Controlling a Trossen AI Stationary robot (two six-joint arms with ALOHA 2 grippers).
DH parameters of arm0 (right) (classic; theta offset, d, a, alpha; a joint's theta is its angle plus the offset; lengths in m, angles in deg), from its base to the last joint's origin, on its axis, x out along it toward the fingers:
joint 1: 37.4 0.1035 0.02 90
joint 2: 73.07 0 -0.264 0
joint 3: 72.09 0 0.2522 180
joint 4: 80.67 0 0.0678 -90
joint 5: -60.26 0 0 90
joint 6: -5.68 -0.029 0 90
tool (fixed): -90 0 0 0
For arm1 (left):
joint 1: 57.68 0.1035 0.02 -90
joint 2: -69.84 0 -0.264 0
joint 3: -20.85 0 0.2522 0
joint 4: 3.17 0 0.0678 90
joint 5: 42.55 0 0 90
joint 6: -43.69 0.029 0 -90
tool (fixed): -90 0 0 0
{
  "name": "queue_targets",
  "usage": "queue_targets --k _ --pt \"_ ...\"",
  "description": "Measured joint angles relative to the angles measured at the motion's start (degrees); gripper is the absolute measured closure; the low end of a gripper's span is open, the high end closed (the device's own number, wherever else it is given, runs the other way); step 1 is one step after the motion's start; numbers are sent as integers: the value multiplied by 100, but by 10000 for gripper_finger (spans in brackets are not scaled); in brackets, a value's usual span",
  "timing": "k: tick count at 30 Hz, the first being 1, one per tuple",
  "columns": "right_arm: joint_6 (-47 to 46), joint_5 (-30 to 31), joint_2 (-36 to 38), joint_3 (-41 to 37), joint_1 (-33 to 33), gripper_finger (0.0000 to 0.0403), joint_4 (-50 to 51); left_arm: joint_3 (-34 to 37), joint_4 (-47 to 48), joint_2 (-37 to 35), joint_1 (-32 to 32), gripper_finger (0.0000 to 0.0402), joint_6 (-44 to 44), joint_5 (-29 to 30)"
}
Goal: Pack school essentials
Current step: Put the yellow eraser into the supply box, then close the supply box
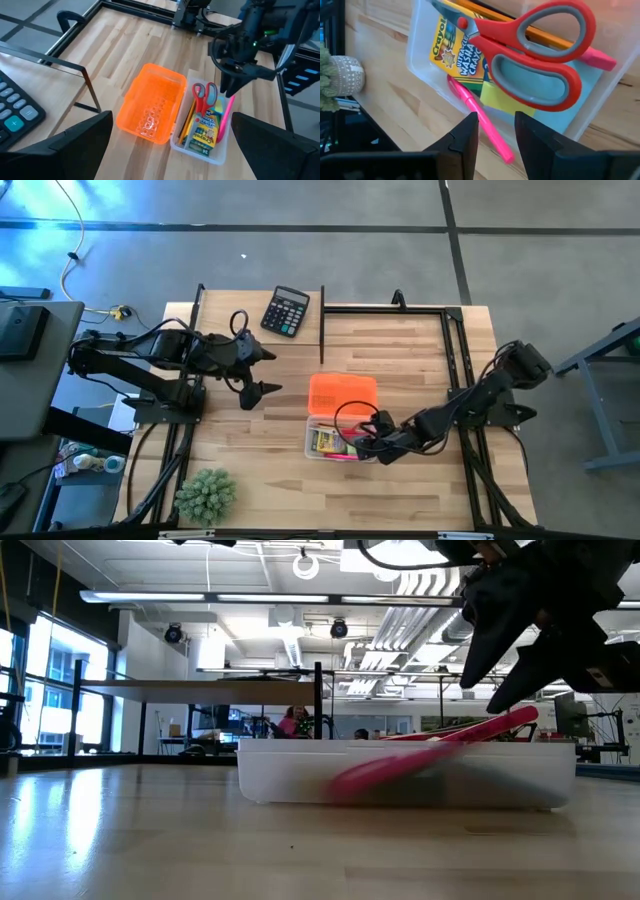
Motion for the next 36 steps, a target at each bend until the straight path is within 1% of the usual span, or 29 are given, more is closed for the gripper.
queue_targets --k 5,8,12,17,21,27,36 --pt "32 37 205 0 2 284 248 0 2 0 -3 7 -42 -11" --pt "63 263 410 0 2 284 364 0 2 0 -5 7 -178 -156" --pt "330 626 729 -1 -90 284 540 0 -1 23 -106 7 -345 -161" --pt "838 705 1152 0 -421 284 906 2 -19 211 -404 7 -479 -87" --pt "1421 704 1534 0 -777 284 1147 4 6 519 -655 7 -503 5" --pt "2532 651 2124 0 -1387 284 1251 2 33 914 -722 7 -800 -467" --pt "4327 229 2922 0 -2556 284 1343 4 90 1347 -760 7 -1710 -510"
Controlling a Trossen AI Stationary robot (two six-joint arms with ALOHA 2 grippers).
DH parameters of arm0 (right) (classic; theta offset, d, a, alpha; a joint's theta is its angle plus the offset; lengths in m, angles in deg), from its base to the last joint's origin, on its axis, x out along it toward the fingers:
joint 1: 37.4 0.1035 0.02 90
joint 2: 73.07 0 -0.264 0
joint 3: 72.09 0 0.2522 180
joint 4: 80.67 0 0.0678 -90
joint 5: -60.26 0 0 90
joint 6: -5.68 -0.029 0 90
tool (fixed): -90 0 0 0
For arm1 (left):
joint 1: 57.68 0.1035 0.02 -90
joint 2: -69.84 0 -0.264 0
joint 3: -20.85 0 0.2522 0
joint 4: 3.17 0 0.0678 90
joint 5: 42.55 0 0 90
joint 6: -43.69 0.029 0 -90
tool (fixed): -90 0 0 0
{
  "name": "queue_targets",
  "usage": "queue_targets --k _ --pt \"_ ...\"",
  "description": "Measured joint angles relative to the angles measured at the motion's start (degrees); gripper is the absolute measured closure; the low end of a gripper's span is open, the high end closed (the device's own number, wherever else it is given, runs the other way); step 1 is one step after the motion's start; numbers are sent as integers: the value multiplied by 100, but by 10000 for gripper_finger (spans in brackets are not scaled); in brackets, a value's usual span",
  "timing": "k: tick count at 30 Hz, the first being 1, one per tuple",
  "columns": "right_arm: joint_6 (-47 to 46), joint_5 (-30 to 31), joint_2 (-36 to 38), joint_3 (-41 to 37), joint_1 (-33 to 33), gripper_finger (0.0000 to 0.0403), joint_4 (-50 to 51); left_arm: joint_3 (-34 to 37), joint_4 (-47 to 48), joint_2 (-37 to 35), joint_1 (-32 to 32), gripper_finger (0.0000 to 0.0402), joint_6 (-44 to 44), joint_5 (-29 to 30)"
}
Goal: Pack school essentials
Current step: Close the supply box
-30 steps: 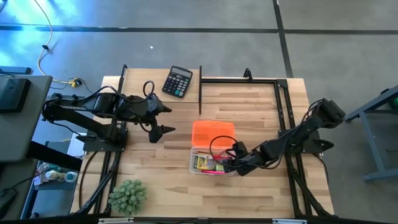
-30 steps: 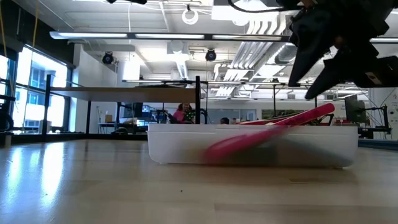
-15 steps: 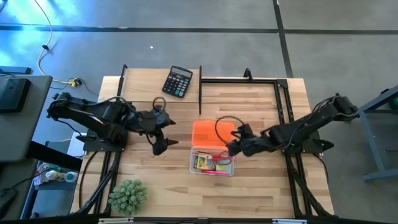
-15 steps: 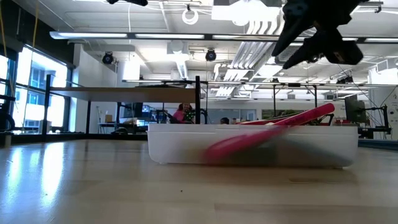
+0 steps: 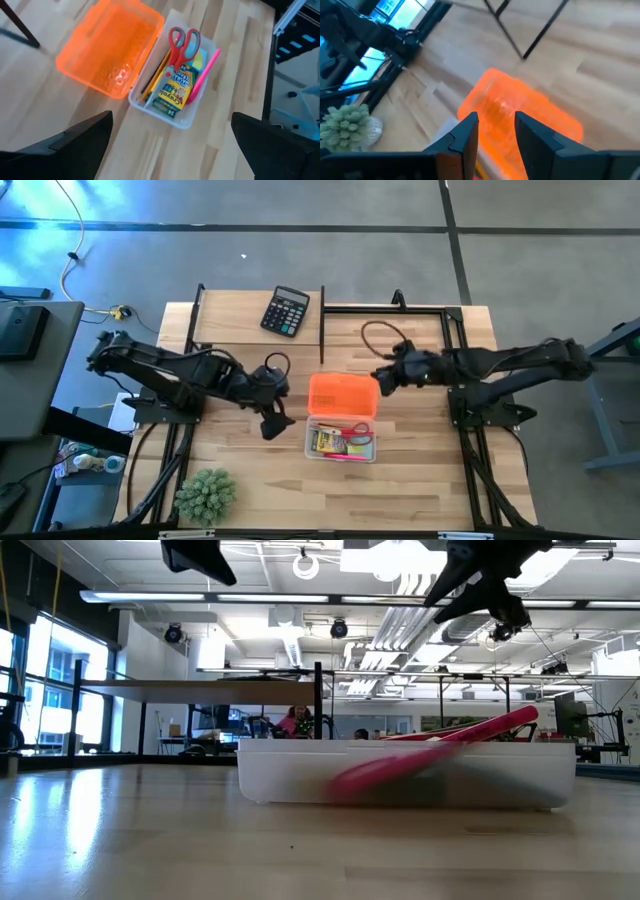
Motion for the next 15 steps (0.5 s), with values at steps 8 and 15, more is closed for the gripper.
queue_targets --k 8,15 --pt "1624 -812 122 0 -1156 278 21 0 53 331 -291 7 -704 46" --pt "2168 -1409 66 0 -2028 235 26 0 487 380 -536 7 -1174 -91"
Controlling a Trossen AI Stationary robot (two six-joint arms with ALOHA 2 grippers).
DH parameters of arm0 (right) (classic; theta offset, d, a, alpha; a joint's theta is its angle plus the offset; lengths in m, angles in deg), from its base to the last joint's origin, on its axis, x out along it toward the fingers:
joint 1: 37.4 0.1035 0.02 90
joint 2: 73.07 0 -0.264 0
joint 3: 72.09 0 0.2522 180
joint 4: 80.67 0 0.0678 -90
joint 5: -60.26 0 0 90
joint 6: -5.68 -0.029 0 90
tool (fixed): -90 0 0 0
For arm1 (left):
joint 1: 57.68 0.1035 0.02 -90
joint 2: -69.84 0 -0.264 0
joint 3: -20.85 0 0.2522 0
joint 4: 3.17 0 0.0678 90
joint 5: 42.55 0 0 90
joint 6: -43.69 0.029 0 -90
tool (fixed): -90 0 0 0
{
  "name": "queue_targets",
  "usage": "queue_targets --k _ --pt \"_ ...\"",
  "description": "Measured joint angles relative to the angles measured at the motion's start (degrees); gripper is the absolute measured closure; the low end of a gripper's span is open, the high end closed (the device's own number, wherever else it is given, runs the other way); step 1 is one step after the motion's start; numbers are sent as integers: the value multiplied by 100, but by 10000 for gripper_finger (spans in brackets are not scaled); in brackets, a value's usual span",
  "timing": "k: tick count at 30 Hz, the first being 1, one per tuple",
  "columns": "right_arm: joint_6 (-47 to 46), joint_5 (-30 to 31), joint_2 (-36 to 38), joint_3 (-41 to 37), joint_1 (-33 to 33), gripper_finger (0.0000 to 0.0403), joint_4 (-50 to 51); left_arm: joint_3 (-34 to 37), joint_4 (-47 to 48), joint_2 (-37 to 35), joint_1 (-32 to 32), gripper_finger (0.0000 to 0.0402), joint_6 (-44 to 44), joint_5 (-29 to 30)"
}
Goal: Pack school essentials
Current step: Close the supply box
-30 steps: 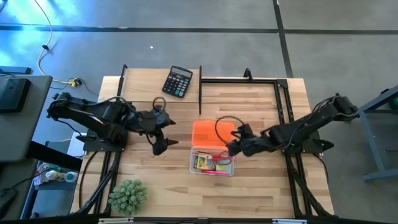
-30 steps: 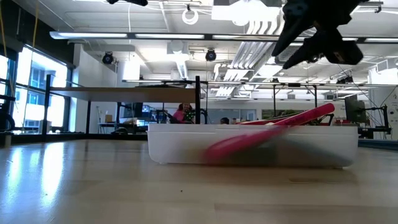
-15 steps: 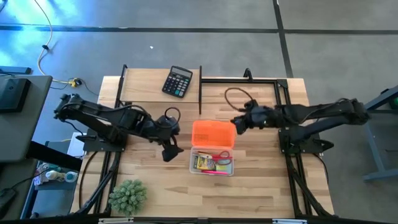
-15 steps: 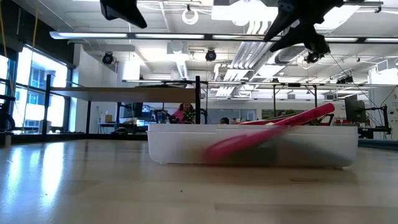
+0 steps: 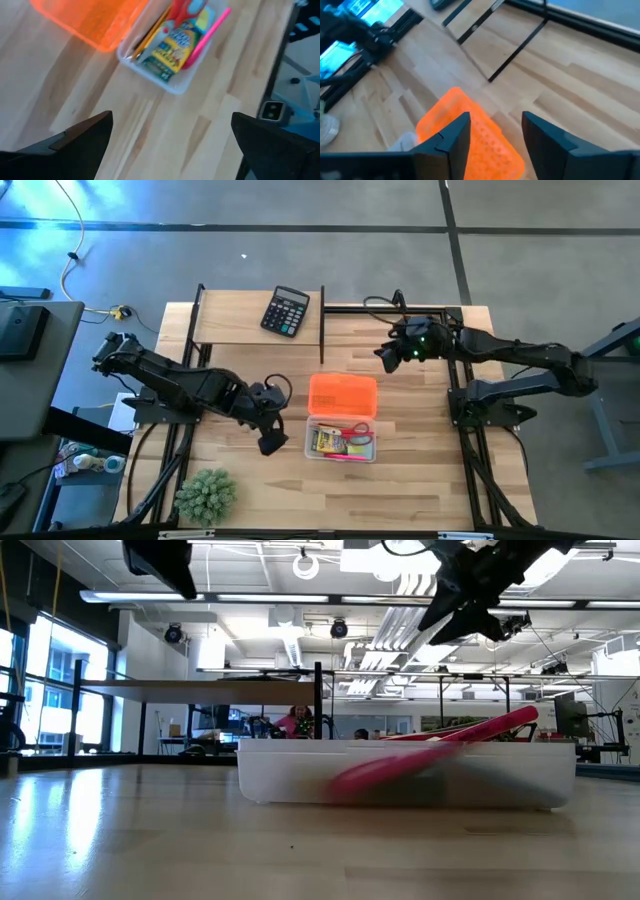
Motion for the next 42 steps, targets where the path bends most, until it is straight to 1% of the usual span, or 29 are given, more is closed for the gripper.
queue_targets --k 3,8,14,17,22,25,26,28,34,38,42 --pt "50 -5 2 0 -248 221 -21 -1 260 -95 -6 7 -83 42" --pt "487 -101 -6 81 -541 217 -131 -2 945 -295 -5 7 -101 68" --pt "857 -115 -96 598 -750 217 50 -2 1736 -711 26 7 -75 170" --pt "962 -111 -233 922 -823 217 357 -2 2007 -989 61 7 -62 188" --pt "1008 -162 -654 1267 -828 217 935 0 2078 -1484 168 7 74 463" --pt "990 -536 -890 1264 -828 217 1092 -1 2007 -1667 262 7 15 679" --pt "946 -646 -972 1263 -828 217 1129 23 1931 -1695 266 7 -6 750" --pt "905 -812 -1126 1263 -824 217 1196 207 1491 -1748 257 7 -14 791" --pt "893 -1307 -1472 1261 -817 217 1351 1221 -342 -1812 188 7 -21 631" --pt "682 -1444 -1655 1259 -817 217 1606 1776 -1552 -1727 213 7 -231 463" --pt "550 -1451 -1847 1259 -783 217 1794 2086 -2308 -1517 212 7 -349 429"
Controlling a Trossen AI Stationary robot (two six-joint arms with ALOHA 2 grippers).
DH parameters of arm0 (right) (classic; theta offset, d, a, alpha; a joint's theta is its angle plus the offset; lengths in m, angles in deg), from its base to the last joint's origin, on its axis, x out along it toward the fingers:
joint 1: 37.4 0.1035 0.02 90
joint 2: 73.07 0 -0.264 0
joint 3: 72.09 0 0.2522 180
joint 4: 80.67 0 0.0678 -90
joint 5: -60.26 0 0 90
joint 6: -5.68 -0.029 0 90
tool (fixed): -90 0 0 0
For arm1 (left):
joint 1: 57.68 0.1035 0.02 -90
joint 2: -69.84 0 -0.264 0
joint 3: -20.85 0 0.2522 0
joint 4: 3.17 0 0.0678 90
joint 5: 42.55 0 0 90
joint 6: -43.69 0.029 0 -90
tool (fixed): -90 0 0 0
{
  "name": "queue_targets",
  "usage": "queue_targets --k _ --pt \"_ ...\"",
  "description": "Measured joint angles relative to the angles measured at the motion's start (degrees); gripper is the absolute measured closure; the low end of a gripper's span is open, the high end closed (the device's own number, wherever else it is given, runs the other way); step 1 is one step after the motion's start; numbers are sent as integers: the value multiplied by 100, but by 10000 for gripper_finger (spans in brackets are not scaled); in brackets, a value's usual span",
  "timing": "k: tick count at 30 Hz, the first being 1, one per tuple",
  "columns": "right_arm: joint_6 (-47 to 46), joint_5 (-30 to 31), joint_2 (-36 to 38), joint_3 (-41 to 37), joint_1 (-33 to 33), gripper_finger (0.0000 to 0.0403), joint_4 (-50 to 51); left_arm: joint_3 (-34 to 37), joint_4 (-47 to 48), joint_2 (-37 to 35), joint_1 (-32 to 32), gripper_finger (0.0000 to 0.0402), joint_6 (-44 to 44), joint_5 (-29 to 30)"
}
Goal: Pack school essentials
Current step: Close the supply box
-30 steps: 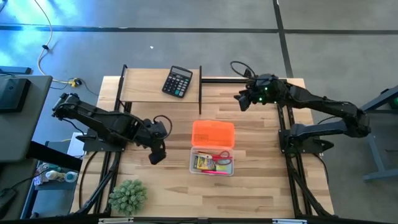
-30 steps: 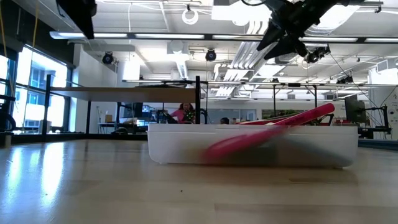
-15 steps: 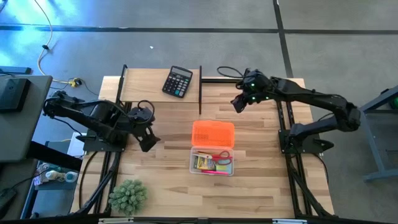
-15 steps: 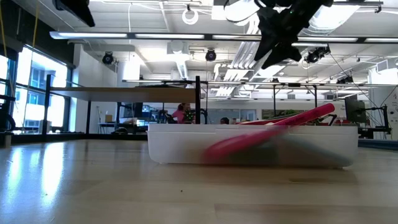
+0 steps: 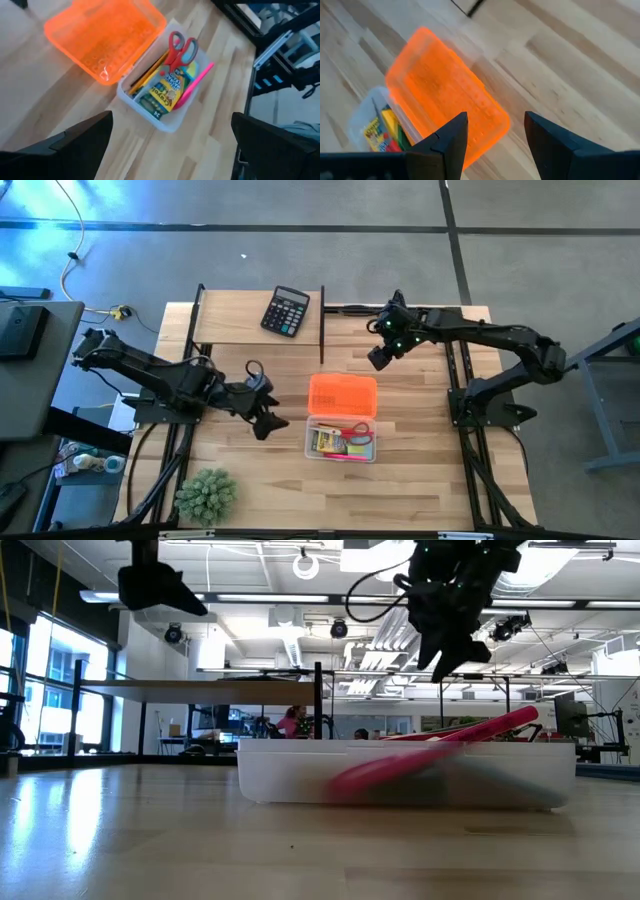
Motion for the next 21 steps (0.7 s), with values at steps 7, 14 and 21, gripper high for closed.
queue_targets --k 7,14,21 --pt "0 -5 -453 -7 214 217 114 30 -542 778 -1 7 186 -406" --pt "-272 417 -909 -7 418 217 135 30 -853 1516 -1 7 271 -536" --pt "-299 411 -1226 -7 496 217 104 27 -958 1991 1 7 71 -566"
